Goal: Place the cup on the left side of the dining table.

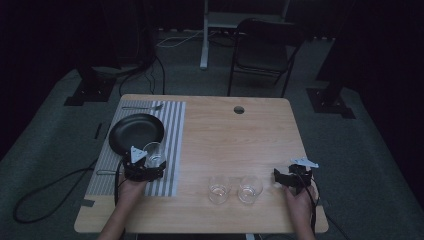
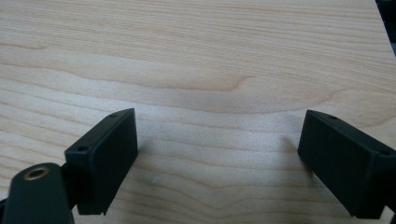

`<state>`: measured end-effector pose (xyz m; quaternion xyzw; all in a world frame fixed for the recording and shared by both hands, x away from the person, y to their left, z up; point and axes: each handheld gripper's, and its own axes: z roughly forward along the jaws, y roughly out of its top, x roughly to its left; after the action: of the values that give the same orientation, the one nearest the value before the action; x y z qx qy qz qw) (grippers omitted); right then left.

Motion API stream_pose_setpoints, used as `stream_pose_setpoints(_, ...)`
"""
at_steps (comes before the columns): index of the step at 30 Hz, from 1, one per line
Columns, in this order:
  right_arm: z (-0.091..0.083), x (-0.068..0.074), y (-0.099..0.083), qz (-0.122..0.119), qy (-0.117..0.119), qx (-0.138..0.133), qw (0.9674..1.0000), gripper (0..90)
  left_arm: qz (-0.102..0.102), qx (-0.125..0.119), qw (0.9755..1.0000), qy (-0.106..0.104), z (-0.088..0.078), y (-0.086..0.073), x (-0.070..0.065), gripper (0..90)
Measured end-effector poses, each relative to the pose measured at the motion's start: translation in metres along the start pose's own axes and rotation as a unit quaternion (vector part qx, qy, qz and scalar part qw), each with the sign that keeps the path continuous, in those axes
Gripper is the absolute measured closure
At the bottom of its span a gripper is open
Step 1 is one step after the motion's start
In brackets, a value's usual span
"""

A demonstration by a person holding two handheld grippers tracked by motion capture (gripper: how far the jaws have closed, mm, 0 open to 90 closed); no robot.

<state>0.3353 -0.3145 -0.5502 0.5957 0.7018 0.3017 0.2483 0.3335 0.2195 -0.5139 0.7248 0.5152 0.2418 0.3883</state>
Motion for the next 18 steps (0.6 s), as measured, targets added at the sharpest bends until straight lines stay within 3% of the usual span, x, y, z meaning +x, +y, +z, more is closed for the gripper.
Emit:
stream_pose_setpoints(13, 0.0, 0.0, 0.0, 0.001, 0.0, 0.0, 1.0, 11.6, -0.003, 0.026, 0.9995, 0.019, -0.017, -0.018, 0.009, 0.2)
stream_pose_setpoints(18, 0.0, 0.0, 0.0, 0.001, 0.0, 0.0, 1.0, 11.6, -0.012, 0.035, 0.9989, 0.029, -0.025, -0.026, 0.016, 0.2)
